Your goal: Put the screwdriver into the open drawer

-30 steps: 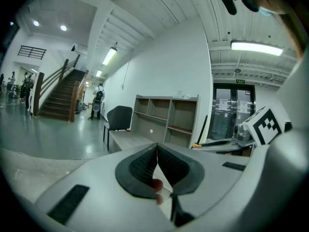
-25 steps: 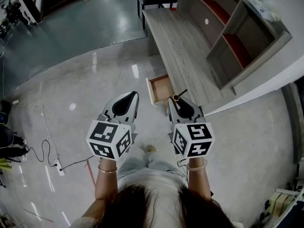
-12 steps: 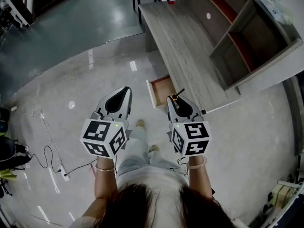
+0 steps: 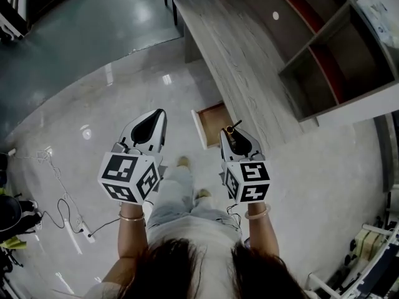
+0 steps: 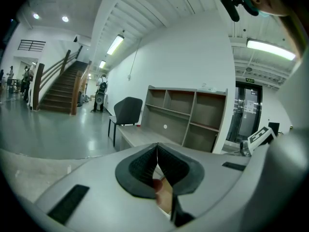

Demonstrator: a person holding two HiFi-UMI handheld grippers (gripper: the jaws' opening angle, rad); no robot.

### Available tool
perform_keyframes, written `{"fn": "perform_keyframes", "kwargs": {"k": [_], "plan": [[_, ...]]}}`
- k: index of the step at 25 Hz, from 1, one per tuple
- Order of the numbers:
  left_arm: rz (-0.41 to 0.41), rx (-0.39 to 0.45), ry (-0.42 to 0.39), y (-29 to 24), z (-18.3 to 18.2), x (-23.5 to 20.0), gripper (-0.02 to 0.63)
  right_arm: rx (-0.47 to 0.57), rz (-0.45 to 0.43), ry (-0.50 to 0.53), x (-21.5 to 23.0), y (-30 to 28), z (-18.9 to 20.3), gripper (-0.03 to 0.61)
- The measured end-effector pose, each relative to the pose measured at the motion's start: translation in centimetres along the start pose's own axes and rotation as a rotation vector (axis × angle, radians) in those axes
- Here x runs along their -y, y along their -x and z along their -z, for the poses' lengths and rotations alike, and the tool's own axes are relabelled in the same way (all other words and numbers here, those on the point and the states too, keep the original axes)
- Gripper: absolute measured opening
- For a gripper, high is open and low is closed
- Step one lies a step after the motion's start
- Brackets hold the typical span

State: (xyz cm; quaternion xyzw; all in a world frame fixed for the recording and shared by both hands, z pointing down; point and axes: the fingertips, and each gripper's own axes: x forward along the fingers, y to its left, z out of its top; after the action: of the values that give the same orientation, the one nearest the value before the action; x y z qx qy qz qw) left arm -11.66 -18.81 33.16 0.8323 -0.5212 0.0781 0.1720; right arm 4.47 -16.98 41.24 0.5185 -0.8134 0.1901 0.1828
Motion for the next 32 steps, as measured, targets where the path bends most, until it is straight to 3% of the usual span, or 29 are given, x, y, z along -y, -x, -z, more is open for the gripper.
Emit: {"fn": "perform_keyframes", "kwargs": {"k": [15, 32], "plan": [[0.017, -0.061, 0.033, -4.6, 2.2, -7.2, 0.018, -0.151, 0.046, 0.054, 0.4, -9.8, 5.5, 0.093], [-0.026, -0.12, 0.064, -8.2, 5.7, -12.7, 0.018, -0.346, 0.069, 0.064, 3.2, -17.4, 12.9, 0.092]]}}
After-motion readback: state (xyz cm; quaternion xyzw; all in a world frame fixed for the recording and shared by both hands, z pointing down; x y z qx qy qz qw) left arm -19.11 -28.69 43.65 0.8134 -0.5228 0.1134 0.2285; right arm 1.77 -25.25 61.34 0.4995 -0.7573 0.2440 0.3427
